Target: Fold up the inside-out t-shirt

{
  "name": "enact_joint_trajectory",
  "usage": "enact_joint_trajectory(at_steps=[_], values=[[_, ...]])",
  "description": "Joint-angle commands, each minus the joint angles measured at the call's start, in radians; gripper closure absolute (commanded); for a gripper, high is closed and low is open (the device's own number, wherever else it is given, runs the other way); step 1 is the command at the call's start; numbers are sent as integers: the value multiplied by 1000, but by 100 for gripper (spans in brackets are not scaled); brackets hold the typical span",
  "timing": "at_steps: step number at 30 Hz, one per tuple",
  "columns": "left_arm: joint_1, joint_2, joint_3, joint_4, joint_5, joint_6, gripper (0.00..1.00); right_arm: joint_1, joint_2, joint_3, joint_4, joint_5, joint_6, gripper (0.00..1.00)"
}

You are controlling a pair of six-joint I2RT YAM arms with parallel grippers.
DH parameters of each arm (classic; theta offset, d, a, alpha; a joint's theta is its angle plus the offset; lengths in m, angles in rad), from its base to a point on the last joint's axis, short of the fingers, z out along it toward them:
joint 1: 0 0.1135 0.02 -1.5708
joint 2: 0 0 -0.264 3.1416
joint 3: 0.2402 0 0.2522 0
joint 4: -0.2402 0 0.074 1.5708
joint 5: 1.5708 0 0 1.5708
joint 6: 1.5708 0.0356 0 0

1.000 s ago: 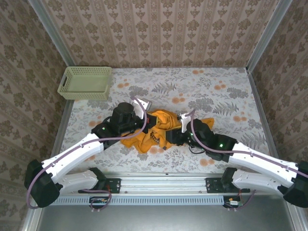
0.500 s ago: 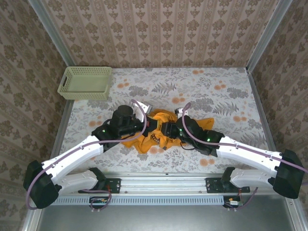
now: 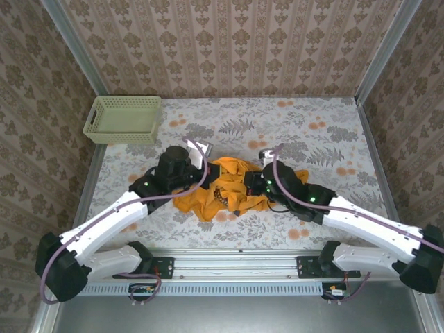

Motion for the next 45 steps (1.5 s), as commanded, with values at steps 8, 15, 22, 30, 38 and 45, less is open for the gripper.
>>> enact_joint_trajectory(at_steps=[8, 15, 22, 30, 38, 45], values=[[22, 118, 72, -111, 30, 56, 87, -122, -157, -13, 17, -312, -47, 100], [-93, 74, 86, -187, -87, 140, 67, -124, -159, -25, 95, -360, -95, 100], [-139, 16, 82, -186, -161, 166, 54, -124, -133, -53, 74, -381, -153, 100], [-158, 25, 88, -153, -131, 169, 88, -126, -57, -10, -28, -288, -163, 100], [-157, 40, 84, -134, -113, 174, 95, -161, -37, -42, -3, -302, -143, 100], [-152, 53, 72, -144, -124, 175, 96, -231, -62, -97, 8, -327, -118, 100]])
